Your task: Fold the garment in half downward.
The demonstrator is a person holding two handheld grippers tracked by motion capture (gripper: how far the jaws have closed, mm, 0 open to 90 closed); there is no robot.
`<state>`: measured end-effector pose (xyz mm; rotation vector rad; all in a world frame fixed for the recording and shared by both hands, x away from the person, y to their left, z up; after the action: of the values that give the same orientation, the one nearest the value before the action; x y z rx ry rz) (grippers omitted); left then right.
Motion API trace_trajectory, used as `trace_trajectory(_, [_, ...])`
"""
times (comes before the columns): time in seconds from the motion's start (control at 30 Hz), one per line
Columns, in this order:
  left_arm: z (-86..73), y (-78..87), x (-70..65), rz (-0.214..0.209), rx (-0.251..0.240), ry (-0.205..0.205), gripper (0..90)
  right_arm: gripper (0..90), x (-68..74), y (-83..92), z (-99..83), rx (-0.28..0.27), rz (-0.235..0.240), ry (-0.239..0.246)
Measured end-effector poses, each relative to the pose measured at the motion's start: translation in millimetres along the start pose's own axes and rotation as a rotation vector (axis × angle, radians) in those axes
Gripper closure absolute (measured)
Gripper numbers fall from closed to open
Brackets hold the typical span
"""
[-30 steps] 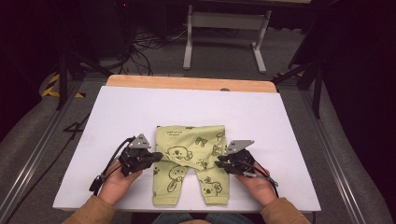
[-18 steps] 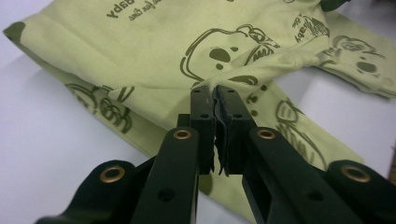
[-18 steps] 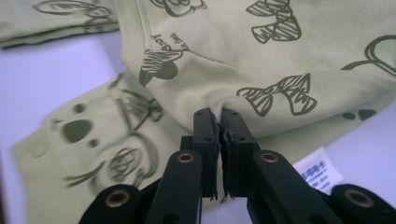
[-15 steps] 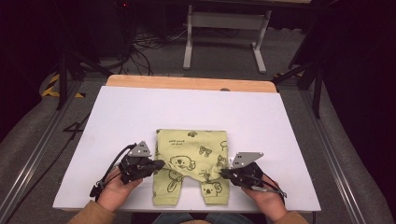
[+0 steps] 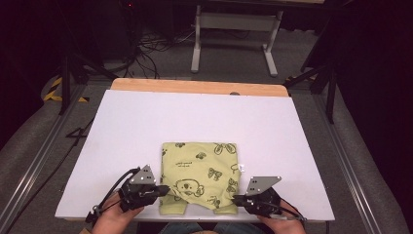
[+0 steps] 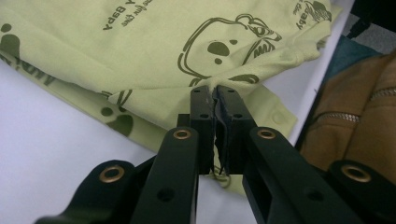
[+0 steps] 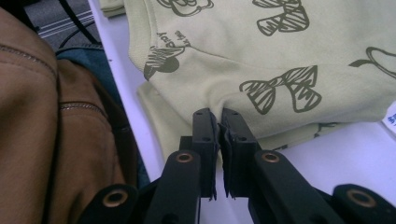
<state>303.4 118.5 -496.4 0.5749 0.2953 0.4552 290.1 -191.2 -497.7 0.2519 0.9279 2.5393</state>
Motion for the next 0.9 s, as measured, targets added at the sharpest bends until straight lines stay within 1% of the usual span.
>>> trace_trajectory(0.1, [-4.1,-1.4,-1.9,0.003,0.022,-0.013,85.3,84.9,3.5,3.7,-1.2,-0.003,0.012,-0.009])
trace_trajectory(0.17, [-6.0,-2.9,0.4,0.008,0.029,-0.004,84.6,84.1,5.1,5.6,-1.8,-0.007,0.016,-0.011])
trace_trajectory(0.2, [-6.3,-2.7,2.6,0.014,0.025,0.006,83.6,81.7,5.1,5.9,-2.0,-0.009,0.020,-0.009])
trace_trajectory(0.23, [-6.2,-1.8,4.7,0.012,0.012,0.020,80.2,75.3,4.5,6.2,-1.8,-0.011,0.024,-0.011])
trace_trajectory(0.27, [-5.9,-0.2,6.2,0.003,-0.002,0.037,76.8,71.6,3.2,6.6,-1.1,-0.015,0.023,-0.019])
trace_trajectory(0.33, [-4.8,3.3,8.4,0.003,-0.033,0.053,69.5,66.1,0.3,8.7,1.7,-0.035,0.025,-0.036])
trace_trajectory(0.37, [-4.0,5.3,9.8,0.004,-0.049,0.058,65.1,64.7,-0.9,10.0,3.0,-0.046,0.017,-0.035])
trace_trajectory(0.4, [-3.7,6.6,10.8,0.004,-0.055,0.058,64.2,64.1,-2.8,12.2,5.3,-0.061,0.000,-0.031])
trace_trajectory(0.5, [-2.4,8.1,13.4,0.004,-0.073,0.076,58.9,58.0,-7.5,15.7,9.9,-0.086,-0.051,-0.021])
trace_trajectory(0.57, [-1.3,8.6,14.6,0.004,-0.086,0.083,53.7,54.3,-10.1,16.2,11.9,-0.097,-0.061,-0.025])
trace_trajectory(0.67, [1.0,9.9,18.3,0.018,-0.096,0.086,48.3,44.4,-14.3,16.4,14.6,-0.104,-0.089,-0.031])
trace_trajectory(0.7, [2.2,10.1,19.8,0.017,-0.104,0.095,45.1,42.8,-16.1,16.6,16.0,-0.110,-0.097,-0.036])
trace_trajectory(0.73, [3.7,10.5,22.1,0.016,-0.109,0.097,43.4,42.0,-17.8,17.4,17.6,-0.118,-0.108,-0.037])
trace_trajectory(0.77, [6.1,11.0,24.5,0.019,-0.117,0.108,42.2,40.8,-19.7,18.4,19.2,-0.128,-0.120,-0.034])
trace_trajectory(0.83, [10.3,12.0,27.7,0.023,-0.132,0.111,37.0,37.0,-25.2,20.2,22.8,-0.150,-0.136,-0.040])
trace_trajectory(0.9, [16.2,13.8,31.2,0.026,-0.152,0.110,34.4,34.0,-31.3,21.0,25.6,-0.159,-0.141,-0.053])
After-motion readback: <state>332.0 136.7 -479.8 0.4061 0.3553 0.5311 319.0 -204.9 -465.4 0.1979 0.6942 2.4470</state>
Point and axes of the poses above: each handheld gripper's, and its own axes: y roughly backward along the jaws, z roughly out of its top, x roughly to its left, the point moved 5 cm from there along -y, roughly forward along the jaws, and after that the axes turned 9 degrees about -x, right-handed, at the moved point
